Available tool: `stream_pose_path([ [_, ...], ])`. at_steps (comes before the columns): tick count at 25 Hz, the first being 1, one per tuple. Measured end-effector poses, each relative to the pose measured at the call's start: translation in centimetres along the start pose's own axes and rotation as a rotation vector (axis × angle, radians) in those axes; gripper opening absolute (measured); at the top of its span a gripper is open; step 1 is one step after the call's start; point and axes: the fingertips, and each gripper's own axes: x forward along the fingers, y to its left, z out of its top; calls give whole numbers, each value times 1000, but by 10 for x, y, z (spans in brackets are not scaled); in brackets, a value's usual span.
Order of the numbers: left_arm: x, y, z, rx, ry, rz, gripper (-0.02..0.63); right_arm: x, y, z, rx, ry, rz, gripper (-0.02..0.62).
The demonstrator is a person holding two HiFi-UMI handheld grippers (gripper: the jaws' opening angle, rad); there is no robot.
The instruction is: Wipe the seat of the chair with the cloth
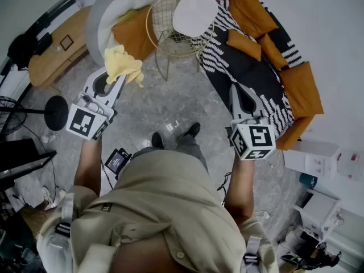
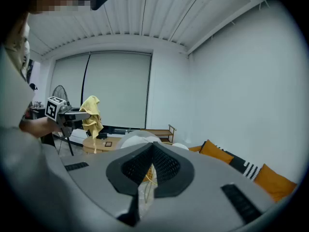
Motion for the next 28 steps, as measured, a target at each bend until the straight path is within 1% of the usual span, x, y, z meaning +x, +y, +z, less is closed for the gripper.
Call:
stream_pose_path([
  [8,8,1,-7,-1,19,10,78,9,-9,-5,8,2,8,23],
  [14,35,-8,-12,4,45,9,78,19,-33,-9,47,-22,30,25],
  [19,78,-20,-13,13,68,12,78,31,-76,-17,98,-34,45,28],
  [23,126,-32,-12,18,86,17,78,44,-120,-26,112,-17,57,28],
  [28,187,-51,-3,31,96,30,78,62,-176,-31,107,-2,92,28],
])
